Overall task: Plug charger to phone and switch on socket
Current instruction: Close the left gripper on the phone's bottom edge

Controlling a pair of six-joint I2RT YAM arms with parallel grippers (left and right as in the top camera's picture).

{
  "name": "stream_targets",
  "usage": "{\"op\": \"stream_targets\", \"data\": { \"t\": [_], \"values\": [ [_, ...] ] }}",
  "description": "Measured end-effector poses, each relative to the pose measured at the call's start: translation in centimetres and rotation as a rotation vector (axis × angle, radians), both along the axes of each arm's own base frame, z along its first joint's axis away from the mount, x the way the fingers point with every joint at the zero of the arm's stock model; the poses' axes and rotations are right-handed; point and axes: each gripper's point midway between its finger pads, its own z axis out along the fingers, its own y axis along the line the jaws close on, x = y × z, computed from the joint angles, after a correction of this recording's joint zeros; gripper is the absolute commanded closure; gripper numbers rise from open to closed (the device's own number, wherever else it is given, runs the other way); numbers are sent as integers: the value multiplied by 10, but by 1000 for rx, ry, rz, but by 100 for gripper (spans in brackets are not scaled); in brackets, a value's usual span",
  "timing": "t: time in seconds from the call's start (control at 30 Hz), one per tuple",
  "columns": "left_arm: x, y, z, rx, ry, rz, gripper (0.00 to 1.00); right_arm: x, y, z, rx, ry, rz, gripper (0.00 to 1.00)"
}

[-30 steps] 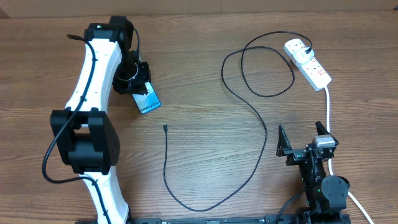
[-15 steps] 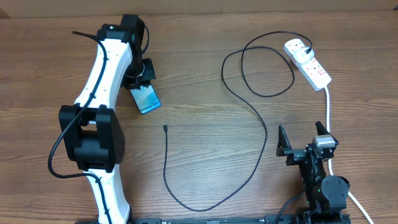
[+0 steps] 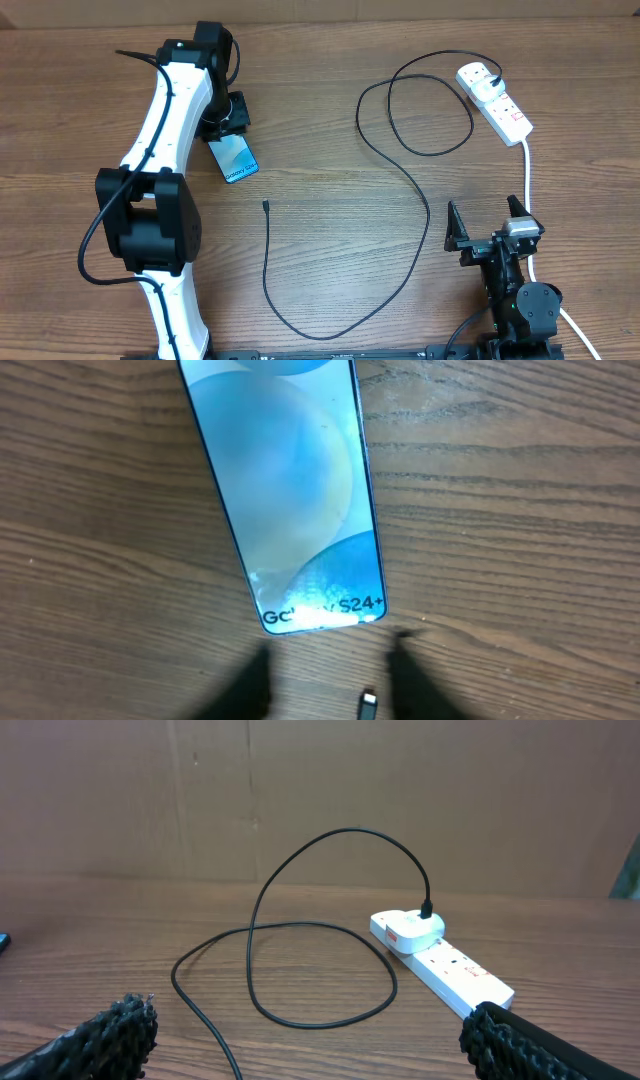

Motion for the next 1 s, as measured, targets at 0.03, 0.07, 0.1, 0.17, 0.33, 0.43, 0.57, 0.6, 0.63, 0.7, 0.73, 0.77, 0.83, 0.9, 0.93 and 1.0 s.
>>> {"op": "stream_targets", "data": {
  "t": [0.03,0.07,0.1,0.17,0.33,0.43,0.57,0.6,0.63,0.7,0.73,0.77,0.83,0.9,0.93,1.0],
  "values": [
    [1,0,-2,0,0,0,10,0,0,0,0,-1,0,0],
    [2,0,-5,1,3,0,5,0,0,0,0,0,0,0],
    [2,0,-7,1,6,1,2,0,0,0,0,-1,0,0],
    [3,0,-13,2,14,2,0,0,0,0,0,0,0,0],
    [5,0,-30,5,39,4,0,0,0,0,0,0,0,0],
    [7,1,-43,15,57,4,0,0,0,0,0,-1,0,0],
    [6,7,-67,51,95,21,1,0,0,0,0,-1,0,0],
    [6,8,-74,59,106,23,1,0,0,0,0,-1,0,0],
    [6,8,-79,65,112,24,1,0,0,0,0,-1,0,0],
    [8,8,-83,64,112,26,1,0,0,0,0,-1,0,0],
    [9,8,-83,61,109,26,1,0,0,0,1,-1,0,0],
    [9,8,-83,62,107,26,3,0,0,0,0,-1,0,0],
    [10,7,-84,59,105,27,12,0,0,0,0,0,0,0],
    [11,6,-84,54,102,30,21,0,0,0,1,-1,0,0],
    [11,6,-85,57,101,30,25,0,0,0,0,-2,0,0],
    [12,6,-84,68,98,29,30,0,0,0,0,-1,0,0]
  ]
}}
